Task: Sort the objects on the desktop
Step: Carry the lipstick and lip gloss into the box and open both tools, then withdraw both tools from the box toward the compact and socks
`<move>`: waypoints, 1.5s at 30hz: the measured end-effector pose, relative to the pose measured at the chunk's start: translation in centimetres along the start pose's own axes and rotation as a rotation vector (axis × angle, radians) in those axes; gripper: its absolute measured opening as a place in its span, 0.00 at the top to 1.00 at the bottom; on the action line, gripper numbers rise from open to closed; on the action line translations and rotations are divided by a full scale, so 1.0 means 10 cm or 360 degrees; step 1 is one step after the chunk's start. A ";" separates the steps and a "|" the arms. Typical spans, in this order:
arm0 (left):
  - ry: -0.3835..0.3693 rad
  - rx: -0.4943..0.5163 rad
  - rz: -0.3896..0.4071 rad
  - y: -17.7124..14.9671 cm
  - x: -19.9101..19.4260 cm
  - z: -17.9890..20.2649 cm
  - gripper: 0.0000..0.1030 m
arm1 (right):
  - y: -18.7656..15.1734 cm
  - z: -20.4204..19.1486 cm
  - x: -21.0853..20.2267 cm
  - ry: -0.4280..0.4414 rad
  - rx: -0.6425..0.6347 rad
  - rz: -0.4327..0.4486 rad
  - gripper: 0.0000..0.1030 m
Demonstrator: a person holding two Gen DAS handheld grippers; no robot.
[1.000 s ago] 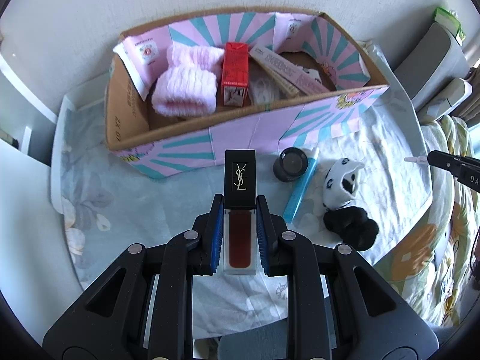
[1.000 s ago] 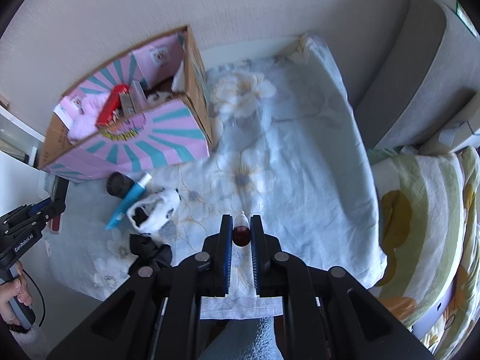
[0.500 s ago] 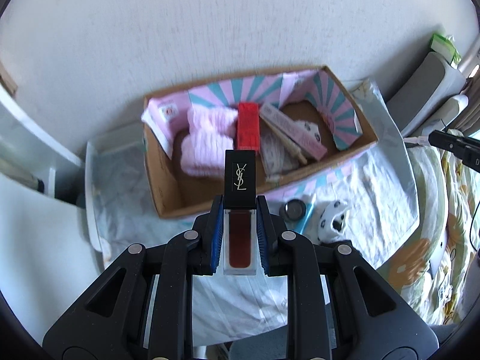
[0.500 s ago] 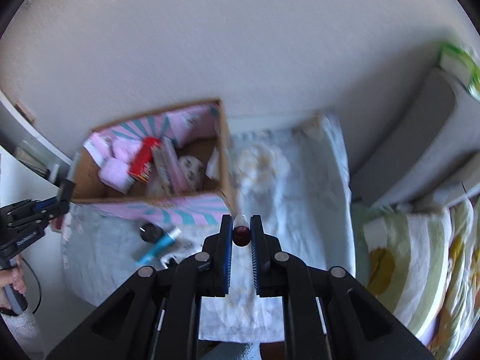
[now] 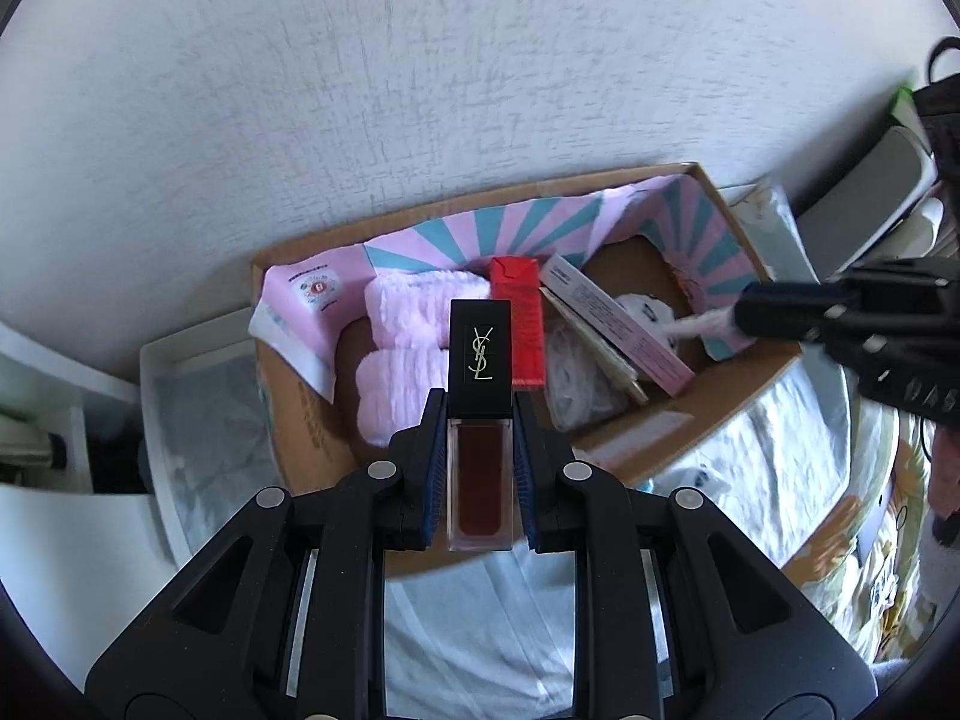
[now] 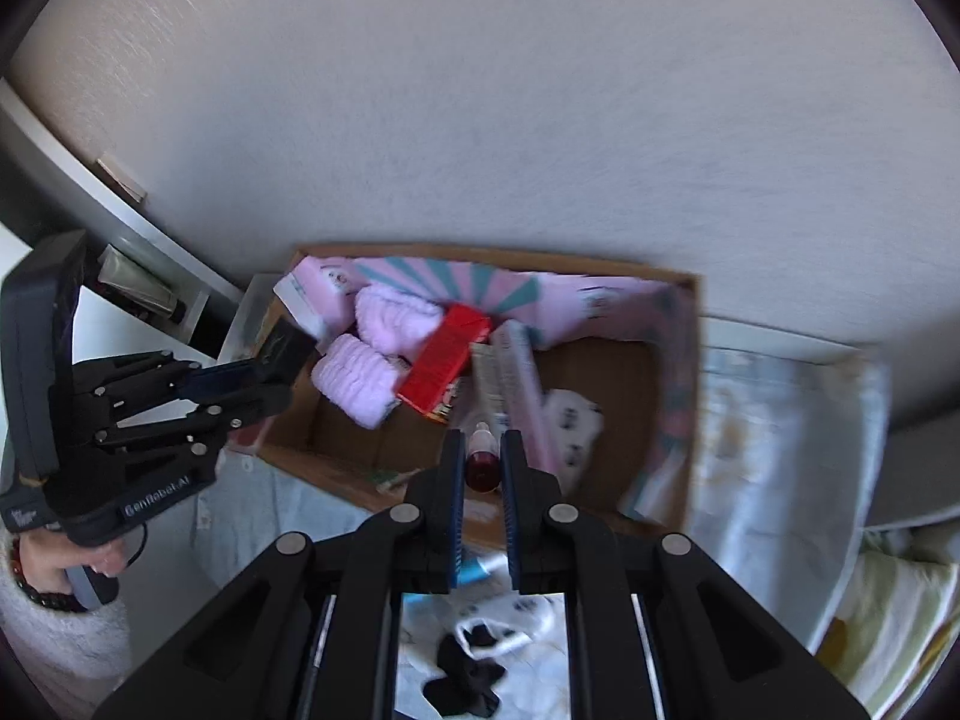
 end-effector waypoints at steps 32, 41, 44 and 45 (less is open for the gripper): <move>0.0066 -0.0100 -0.0053 0.21 0.40 -0.15 0.00 | -0.10 0.26 0.82 -0.0030 0.0050 -0.0298 0.00; 0.0097 -0.0089 0.0033 0.18 0.21 -0.12 0.00 | -0.14 0.10 0.79 -0.0053 -0.0005 -0.0276 0.00; 0.0072 -0.0126 0.0067 0.18 0.09 -0.11 0.00 | -0.15 0.05 0.74 -0.0049 -0.0009 -0.0258 0.01; 0.0056 -0.0128 0.0069 0.18 0.06 -0.10 0.00 | -0.16 0.04 0.70 -0.0055 -0.0013 -0.0257 0.00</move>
Point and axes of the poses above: each gripper's, at about its wrist camera, not at the fingertips, and x roughly the way its jaws point, z to its right, y to its top, the point moved 9 cm from there along x, roughly the way its jaws point, and after that the axes turned 12 degrees about y, right-handed, at the moved point
